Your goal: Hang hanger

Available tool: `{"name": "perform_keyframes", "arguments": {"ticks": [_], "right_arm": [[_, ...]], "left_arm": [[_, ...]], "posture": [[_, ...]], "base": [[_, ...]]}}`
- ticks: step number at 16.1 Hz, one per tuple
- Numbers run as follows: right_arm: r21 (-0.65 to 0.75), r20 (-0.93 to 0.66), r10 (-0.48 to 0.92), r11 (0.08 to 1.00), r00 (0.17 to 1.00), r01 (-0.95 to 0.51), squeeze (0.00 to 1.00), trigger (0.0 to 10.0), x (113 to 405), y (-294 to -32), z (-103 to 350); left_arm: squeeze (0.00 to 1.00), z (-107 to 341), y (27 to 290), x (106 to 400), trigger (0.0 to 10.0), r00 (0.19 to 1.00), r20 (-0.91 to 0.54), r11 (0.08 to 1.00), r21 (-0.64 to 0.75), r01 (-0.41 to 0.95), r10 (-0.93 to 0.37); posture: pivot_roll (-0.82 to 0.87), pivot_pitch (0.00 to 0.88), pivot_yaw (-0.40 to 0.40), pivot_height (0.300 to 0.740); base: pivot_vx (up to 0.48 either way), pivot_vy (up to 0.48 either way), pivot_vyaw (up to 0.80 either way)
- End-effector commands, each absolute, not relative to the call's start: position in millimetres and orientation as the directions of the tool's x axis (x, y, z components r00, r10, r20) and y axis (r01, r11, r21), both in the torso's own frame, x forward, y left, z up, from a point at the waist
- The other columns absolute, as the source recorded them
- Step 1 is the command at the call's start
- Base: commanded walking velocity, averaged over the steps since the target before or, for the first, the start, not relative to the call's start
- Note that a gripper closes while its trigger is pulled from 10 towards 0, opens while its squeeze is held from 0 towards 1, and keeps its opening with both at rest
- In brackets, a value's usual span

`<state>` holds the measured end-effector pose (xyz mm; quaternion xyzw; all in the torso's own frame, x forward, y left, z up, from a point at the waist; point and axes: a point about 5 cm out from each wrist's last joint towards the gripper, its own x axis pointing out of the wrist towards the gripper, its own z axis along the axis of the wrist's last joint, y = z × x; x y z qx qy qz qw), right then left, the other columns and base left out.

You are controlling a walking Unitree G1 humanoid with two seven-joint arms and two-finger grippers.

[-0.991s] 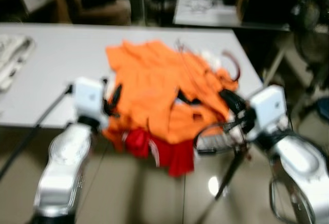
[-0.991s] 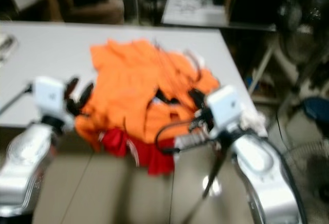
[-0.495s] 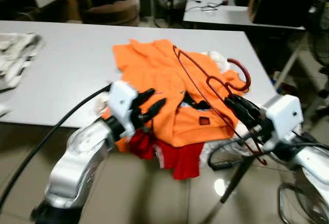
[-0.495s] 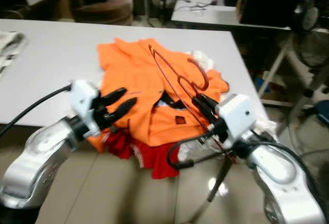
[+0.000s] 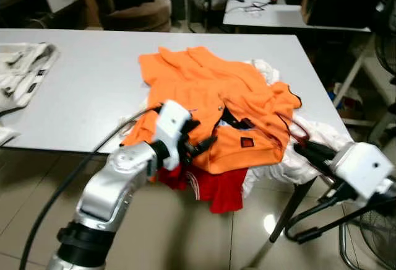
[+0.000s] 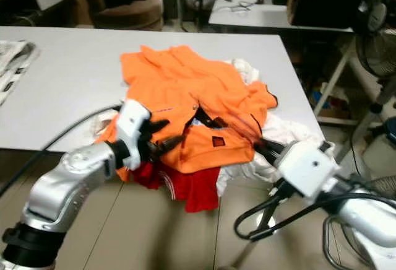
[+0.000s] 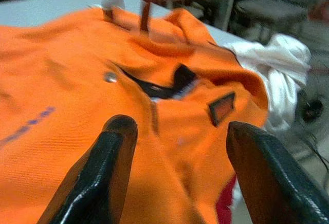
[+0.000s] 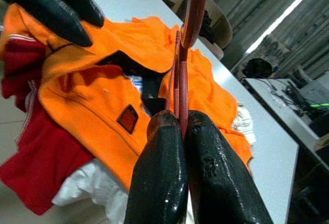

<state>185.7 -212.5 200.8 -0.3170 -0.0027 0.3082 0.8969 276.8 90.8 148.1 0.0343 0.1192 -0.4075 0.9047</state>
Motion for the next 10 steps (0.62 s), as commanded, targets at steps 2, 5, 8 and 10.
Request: {"name": "perform_keyframes", "arguments": {"ticks": [2,5,8,10], "right_arm": [[-0.598,-0.211,0.574,0.565,0.791,-0.569,0.00,10.0,179.7,-214.4,204.9],[-0.593,-0.222,0.607,0.537,0.763,-0.599,0.00,10.0,169.6,-215.1,207.7],[-0.585,-0.207,0.657,0.511,0.725,-0.630,0.00,10.0,154.8,-211.9,217.0],[-0.584,-0.207,0.670,0.500,0.713,-0.639,0.00,10.0,148.5,-211.4,220.2]], "left_arm": [[0.00,144.2,86.6,276.3,10.0,0.626,-0.289,0.661,-0.032,0.749,-0.724],[0.00,145.6,79.9,272.6,10.0,0.605,-0.299,0.641,-0.030,0.767,-0.738],[0.00,134.9,87.2,280.0,10.0,0.688,-0.359,0.679,0.174,0.713,-0.630],[0.00,130.1,87.5,279.9,10.0,0.689,-0.376,0.662,0.222,0.716,-0.619]], "posture": [[-0.22,0.003,0.071,0.740],[-0.22,0.003,0.076,0.740],[-0.22,0.008,0.081,0.740],[-0.22,0.007,0.080,0.740]], "base": [[0.000,0.000,0.00],[0.000,0.000,0.00],[0.000,0.000,0.00],[0.000,0.000,0.00]]}}
